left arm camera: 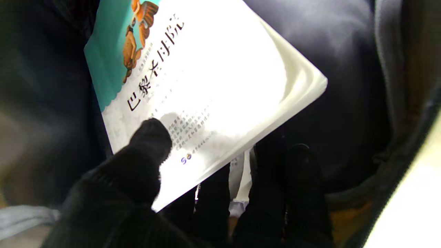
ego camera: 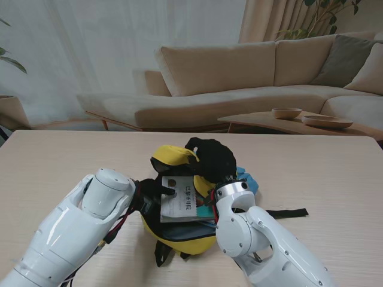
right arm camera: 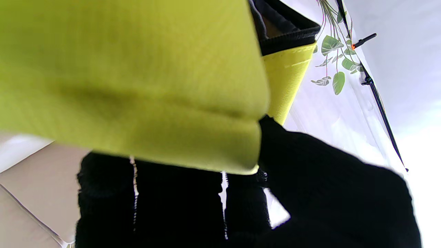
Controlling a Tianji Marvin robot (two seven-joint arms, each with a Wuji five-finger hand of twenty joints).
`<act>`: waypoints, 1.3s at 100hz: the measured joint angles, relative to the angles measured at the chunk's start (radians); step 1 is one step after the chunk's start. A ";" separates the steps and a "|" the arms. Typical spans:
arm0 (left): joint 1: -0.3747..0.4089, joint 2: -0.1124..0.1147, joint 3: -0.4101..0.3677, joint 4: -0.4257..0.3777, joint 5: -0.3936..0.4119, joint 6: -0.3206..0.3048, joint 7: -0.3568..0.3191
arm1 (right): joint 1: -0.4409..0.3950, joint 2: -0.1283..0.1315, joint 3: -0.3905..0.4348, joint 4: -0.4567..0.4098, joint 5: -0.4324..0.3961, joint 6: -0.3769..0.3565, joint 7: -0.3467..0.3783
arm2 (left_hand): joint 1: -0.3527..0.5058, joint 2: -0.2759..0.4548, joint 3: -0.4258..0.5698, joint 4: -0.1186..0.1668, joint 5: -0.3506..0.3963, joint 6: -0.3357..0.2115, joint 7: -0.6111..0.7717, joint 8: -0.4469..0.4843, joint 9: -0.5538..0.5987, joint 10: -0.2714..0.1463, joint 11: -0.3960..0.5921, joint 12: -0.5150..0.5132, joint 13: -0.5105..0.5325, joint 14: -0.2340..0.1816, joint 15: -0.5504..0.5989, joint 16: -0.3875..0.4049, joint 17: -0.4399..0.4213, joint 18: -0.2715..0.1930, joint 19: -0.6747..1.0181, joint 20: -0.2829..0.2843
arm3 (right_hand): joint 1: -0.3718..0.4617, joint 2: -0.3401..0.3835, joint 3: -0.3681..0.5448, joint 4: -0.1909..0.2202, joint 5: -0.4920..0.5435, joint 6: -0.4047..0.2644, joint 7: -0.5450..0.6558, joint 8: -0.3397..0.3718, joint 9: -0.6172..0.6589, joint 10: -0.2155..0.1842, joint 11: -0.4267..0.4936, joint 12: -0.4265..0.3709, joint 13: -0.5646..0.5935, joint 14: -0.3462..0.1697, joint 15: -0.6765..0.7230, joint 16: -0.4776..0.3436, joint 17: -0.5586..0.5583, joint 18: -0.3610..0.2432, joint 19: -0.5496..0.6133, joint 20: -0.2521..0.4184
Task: Pack books into the school bag then zip close the school bag
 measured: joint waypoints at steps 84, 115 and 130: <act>0.109 0.042 -0.048 -0.229 0.194 0.022 0.024 | 0.001 -0.003 0.009 0.002 0.015 -0.001 -0.006 | -0.082 -0.005 0.011 0.010 -0.071 0.047 -0.177 -0.147 -0.159 0.112 -0.273 -0.189 -0.086 0.000 -0.191 -0.123 -0.071 -0.025 -0.181 -0.176 | 0.000 0.000 0.000 0.000 0.000 0.000 0.000 0.000 0.000 0.000 0.000 0.000 0.000 0.001 0.000 0.000 0.000 0.000 0.000 0.000; 0.227 0.059 -0.133 -0.356 0.304 -0.056 0.028 | 0.002 -0.003 0.010 0.003 0.019 -0.004 -0.003 | -0.082 -0.005 0.011 0.010 -0.068 0.044 -0.177 -0.147 -0.159 0.121 -0.273 -0.189 -0.086 0.000 -0.192 -0.125 -0.086 -0.025 -0.182 -0.188 | 0.000 0.000 0.000 0.000 0.000 0.000 0.000 0.000 0.000 0.000 0.000 0.000 0.000 0.004 0.000 0.000 0.000 0.000 0.000 0.000; 0.291 0.068 -0.171 -0.420 0.421 -0.123 0.027 | -0.005 -0.002 0.021 0.002 0.033 -0.027 0.012 | -0.082 -0.006 0.011 0.010 -0.068 0.020 -0.158 -0.145 -0.159 0.121 -0.273 -0.189 -0.106 0.000 -0.212 -0.125 -0.131 -0.025 -0.208 -0.192 | 0.000 0.000 0.000 0.000 0.000 0.000 0.000 0.000 0.000 0.000 0.000 0.000 0.000 0.004 0.000 0.000 0.000 0.000 0.000 0.000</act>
